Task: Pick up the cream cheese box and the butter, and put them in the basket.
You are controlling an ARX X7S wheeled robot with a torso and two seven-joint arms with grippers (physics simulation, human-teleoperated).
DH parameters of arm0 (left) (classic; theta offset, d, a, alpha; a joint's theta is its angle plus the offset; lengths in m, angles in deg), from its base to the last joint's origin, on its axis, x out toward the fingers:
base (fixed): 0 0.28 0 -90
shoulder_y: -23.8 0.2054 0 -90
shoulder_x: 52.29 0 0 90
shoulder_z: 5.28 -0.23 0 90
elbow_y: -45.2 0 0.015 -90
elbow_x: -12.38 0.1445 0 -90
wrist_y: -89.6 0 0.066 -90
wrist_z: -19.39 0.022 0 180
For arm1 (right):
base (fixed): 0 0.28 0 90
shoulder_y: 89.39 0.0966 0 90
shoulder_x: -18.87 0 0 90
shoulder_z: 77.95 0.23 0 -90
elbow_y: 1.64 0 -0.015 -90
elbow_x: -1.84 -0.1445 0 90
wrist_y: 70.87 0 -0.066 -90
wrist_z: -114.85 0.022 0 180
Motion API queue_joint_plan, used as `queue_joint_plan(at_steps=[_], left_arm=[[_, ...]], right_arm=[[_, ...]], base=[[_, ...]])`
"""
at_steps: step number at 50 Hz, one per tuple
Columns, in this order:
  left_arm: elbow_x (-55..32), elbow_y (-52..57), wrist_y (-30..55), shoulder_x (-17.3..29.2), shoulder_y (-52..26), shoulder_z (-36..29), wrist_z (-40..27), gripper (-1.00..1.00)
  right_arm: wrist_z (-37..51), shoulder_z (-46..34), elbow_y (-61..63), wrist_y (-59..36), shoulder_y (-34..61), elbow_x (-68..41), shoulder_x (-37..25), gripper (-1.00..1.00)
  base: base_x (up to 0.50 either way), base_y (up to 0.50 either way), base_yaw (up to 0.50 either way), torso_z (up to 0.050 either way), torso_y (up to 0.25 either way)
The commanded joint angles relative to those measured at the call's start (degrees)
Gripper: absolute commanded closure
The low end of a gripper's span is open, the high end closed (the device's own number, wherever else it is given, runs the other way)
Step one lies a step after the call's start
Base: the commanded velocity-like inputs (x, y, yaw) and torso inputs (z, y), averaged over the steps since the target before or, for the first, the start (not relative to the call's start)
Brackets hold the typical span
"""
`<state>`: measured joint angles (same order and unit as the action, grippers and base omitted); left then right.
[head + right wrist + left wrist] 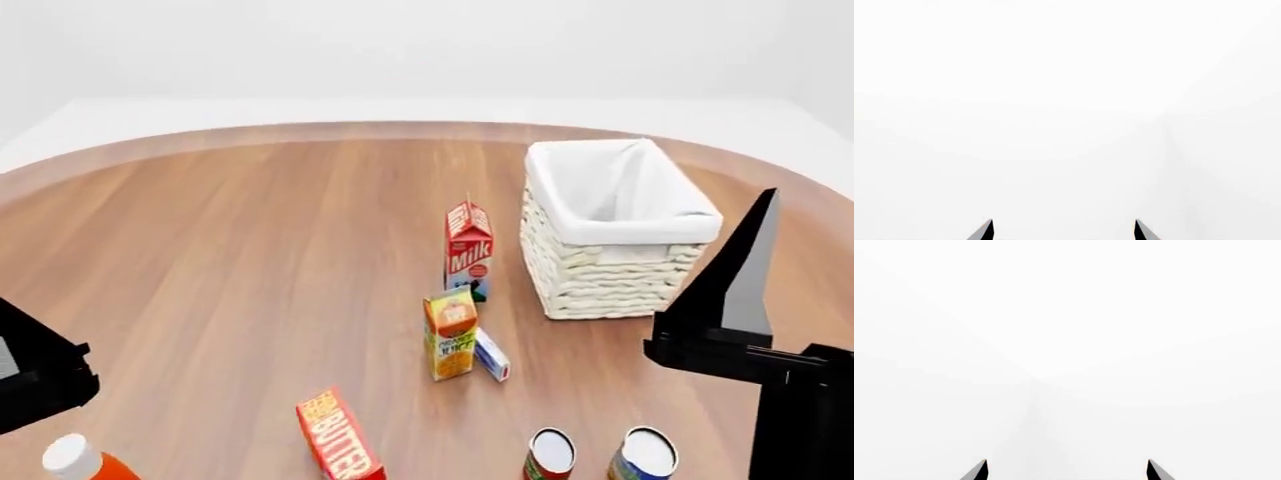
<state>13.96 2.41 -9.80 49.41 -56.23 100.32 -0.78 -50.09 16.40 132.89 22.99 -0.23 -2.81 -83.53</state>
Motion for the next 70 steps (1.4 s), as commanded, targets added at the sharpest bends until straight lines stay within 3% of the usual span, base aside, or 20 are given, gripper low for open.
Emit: queue_joint_plan(at_steps=[1, 37, 41, 49, 50, 53, 56, 61, 66, 68, 70], left_arm=[[0.1, -0.3, 0.0, 0.5, 0.1, -0.5, -0.2, -1.0], [0.4, -0.9, -0.4, 1.5, 0.5, -1.7, -1.2, -1.0], [0.5, -1.1, -0.5, 1.6, 0.6, -1.9, -1.3, -1.0], [0.6, -1.2, -0.5, 1.8, 0.6, -2.2, -1.5, -1.0], [0.6, -1.3, -0.6, 1.8, 0.7, -2.2, -1.6, -1.0], [0.6, -1.4, -0.6, 1.9, 0.6, -2.4, -1.6, -1.0], [0.6, -1.3, -0.3, 2.0, 0.6, -2.5, -1.7, -1.0], [0.5, -1.0, 0.1, 2.2, 0.5, -2.5, -1.8, -1.0], [0.3, -0.6, 0.3, 2.4, 0.8, -2.2, -2.0, -1.0], [0.1, -0.5, 0.4, 2.5, 0.8, -2.1, -2.0, -1.0], [0.0, -0.4, 0.4, 2.6, 0.8, -1.9, -2.1, -1.0]], right_arm=[[0.4, -0.5, 0.0, 0.1, -0.2, 0.0, -0.4, -1.0], [1.3, -2.3, 1.3, -1.3, -0.6, 0.6, -1.8, -1.0], [1.2, -2.5, 4.7, -6.6, 0.1, -0.2, -2.7, -1.0], [1.5, -3.9, 15.4, -35.4, 6.1, -7.1, -6.8, -1.0], [3.3, -4.4, 15.4, -36.5, 6.5, -9.5, -8.8, -1.0], [20.9, -12.0, 15.4, -39.1, 11.5, -27.0, -24.5, -1.0], [35.4, -19.9, 15.4, -37.6, 18.4, -40.3, -34.8, -1.0], [47.6, -27.1, 15.4, -36.0, 24.2, -48.8, -41.5, -1.0], [53.6, -37.8, 15.4, -31.4, 29.4, -52.0, -46.4, -1.0], [55.5, -43.1, 15.4, -28.8, 32.2, -52.7, -48.4, -1.0], [59.4, -54.3, 15.5, -24.2, 39.5, -52.9, -51.7, -1.0]], base=[[0.5, 0.0, 0.0, 0.0, 0.0], [0.5, 0.0, 0.0, 0.0, 0.001], [0.5, 0.01, 0.0, 0.0, 0.0], [0.16, 0.01, 0.0, 0.0, 0.0], [0.0, 0.0, 0.0, 0.0, 0.0], [0.0, 0.0, 0.0, 0.0, 0.0], [0.0, 0.0, 0.0, 0.0, 0.0], [0.0, 0.0, 0.0, 0.0, 0.0], [0.0, 0.0, 0.0, 0.0, 0.0], [0.0, 0.0, 0.0, 0.0, 0.0], [0.0, 0.0, 0.0, 0.0, 0.0]])
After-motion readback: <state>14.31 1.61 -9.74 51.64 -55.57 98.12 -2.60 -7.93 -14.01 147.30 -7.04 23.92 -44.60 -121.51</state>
